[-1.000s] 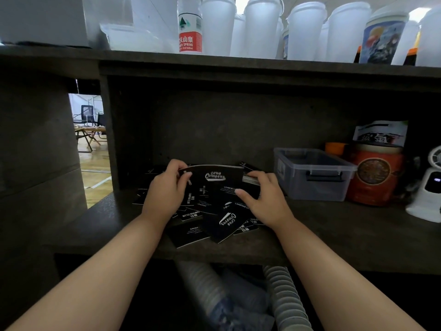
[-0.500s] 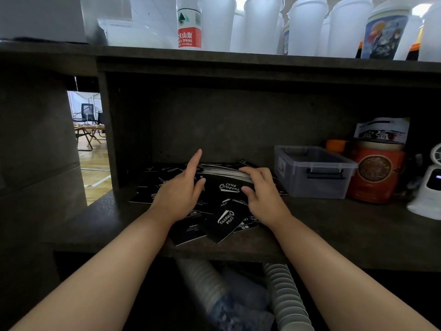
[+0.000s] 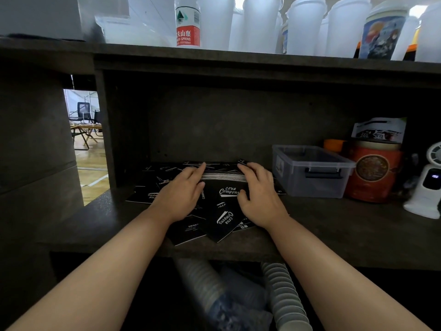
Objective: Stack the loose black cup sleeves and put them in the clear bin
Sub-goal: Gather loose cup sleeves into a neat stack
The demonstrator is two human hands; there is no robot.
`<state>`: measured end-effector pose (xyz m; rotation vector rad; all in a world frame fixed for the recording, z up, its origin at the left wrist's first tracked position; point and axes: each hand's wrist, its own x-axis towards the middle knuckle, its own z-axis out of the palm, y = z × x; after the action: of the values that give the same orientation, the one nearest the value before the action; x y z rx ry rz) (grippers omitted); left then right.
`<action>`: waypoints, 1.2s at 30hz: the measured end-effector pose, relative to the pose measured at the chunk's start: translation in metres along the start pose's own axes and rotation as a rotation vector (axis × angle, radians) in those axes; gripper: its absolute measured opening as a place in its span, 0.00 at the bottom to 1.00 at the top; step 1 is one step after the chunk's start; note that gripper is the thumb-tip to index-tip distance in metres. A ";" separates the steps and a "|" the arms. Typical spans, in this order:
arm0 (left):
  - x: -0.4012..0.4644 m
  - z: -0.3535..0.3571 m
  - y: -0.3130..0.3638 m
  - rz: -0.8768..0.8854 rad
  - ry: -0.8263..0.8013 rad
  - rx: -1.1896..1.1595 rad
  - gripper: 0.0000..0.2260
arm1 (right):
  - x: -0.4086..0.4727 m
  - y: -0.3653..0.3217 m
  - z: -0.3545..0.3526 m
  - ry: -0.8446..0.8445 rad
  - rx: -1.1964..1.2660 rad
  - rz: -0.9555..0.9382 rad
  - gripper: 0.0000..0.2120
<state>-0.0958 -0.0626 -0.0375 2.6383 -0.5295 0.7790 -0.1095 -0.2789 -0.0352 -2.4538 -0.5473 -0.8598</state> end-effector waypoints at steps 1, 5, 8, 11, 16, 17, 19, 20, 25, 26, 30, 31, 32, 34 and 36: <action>0.000 0.001 0.000 0.000 -0.014 -0.016 0.24 | 0.000 0.000 0.000 -0.023 -0.007 0.020 0.28; 0.000 0.002 -0.001 -0.010 -0.058 -0.084 0.24 | 0.002 0.001 0.001 -0.050 -0.008 0.082 0.25; 0.000 -0.002 -0.001 -0.138 0.188 -0.042 0.23 | 0.002 0.003 0.000 -0.049 0.005 0.101 0.22; -0.003 -0.006 -0.018 -0.582 0.481 0.049 0.23 | 0.000 0.002 -0.001 0.002 -0.042 0.068 0.20; -0.008 -0.010 -0.032 -0.985 0.058 0.078 0.38 | -0.001 0.001 -0.006 0.123 -0.115 0.067 0.19; -0.007 -0.009 -0.030 -0.943 0.051 0.106 0.38 | -0.001 0.001 -0.007 0.130 -0.112 0.087 0.19; -0.007 -0.011 -0.028 -0.935 0.119 0.061 0.41 | -0.001 0.002 -0.006 0.099 -0.115 0.124 0.19; -0.007 -0.011 -0.030 -0.943 0.190 -0.009 0.42 | -0.001 0.003 -0.005 0.071 -0.112 0.143 0.20; -0.010 -0.018 -0.034 -0.709 0.454 -0.326 0.36 | -0.001 0.004 -0.005 0.025 -0.061 0.212 0.20; -0.011 -0.018 -0.033 -0.671 0.461 -0.310 0.35 | -0.001 0.004 -0.005 0.024 -0.061 0.218 0.20; -0.011 -0.014 -0.028 -0.759 0.363 -0.099 0.33 | -0.001 0.003 -0.006 0.011 -0.060 0.226 0.20; -0.012 -0.013 -0.025 -0.819 0.309 -0.005 0.32 | -0.001 0.003 -0.006 0.008 -0.060 0.227 0.20; -0.012 -0.011 -0.022 -0.860 0.274 0.061 0.30 | -0.001 0.004 -0.006 0.007 -0.059 0.229 0.20; -0.012 -0.011 -0.018 -0.886 0.268 0.098 0.30 | -0.001 0.004 -0.006 0.006 -0.056 0.233 0.20; -0.011 -0.012 -0.018 -0.894 0.288 0.043 0.31 | -0.001 0.004 -0.005 0.011 -0.054 0.233 0.20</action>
<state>-0.1022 -0.0389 -0.0379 2.3468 0.7071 0.8169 -0.1104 -0.2854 -0.0334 -2.4976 -0.2300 -0.8000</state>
